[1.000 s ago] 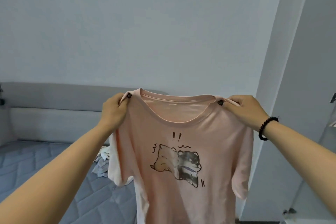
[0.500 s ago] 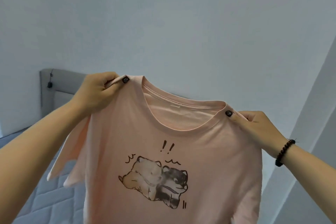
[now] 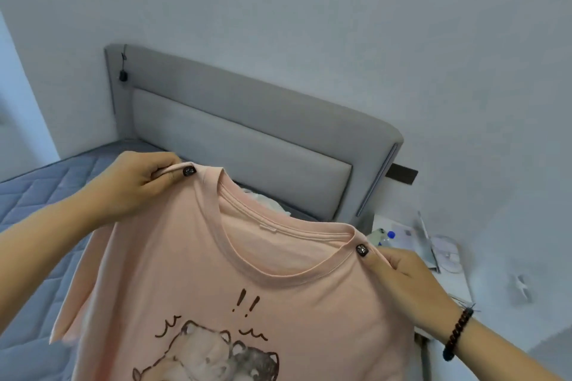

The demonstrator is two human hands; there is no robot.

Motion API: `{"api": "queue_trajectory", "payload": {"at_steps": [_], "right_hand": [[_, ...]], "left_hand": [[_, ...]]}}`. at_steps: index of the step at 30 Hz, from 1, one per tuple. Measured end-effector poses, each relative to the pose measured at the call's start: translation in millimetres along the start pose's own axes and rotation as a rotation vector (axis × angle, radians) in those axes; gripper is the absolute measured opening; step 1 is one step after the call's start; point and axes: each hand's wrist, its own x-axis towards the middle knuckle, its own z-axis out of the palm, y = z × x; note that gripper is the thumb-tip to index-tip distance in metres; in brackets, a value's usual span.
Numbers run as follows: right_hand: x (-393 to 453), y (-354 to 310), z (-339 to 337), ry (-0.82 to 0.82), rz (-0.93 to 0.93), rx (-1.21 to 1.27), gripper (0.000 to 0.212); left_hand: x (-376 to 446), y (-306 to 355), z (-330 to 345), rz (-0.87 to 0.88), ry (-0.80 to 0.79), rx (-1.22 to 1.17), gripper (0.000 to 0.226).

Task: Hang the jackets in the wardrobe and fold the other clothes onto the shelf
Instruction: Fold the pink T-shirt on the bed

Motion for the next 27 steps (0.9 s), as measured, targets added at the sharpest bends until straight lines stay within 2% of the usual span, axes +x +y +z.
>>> {"api": "queue_trajectory", "payload": {"at_steps": [2,5,11,14,16,18,20,22,24,27], "right_hand": [[38,37,31,-0.039,0.057,0.036,0.046],[106,96,85,-0.094,0.138,0.063,0.046],[269,221,192,-0.165,0.199,0.023,0.052],[347,280,241,-0.13,0.196,0.002,0.054],[394,315,272,-0.047,0.215,-0.021,0.051],[425,342,305,0.026,0.229,-0.05,0.037],[438,367,340,0.049,0.233,-0.155,0.018],[432,388,378,0.051,0.206,-0.286,0.037],[404,401,416,0.014,0.116,-0.295,0.047],[334,417,467,-0.172,-0.002,-0.344,0.06]], "left_hand": [[12,-43,39,-0.106,-0.02,0.001,0.028],[36,-114,110,-0.242,-0.041,0.066,0.043],[92,-253,250,-0.372,-0.15,0.251,0.052],[120,-323,314,-0.443,-0.152,0.326,0.058],[134,-360,356,-0.499,-0.083,0.351,0.048],[136,-387,401,-0.546,-0.022,0.33,0.033],[120,-400,448,-0.576,0.025,0.292,0.048],[86,-402,490,-0.578,-0.016,0.255,0.06],[38,-396,520,-0.515,-0.166,0.292,0.063],[-29,-381,543,-0.356,-0.348,0.366,0.059]]}}
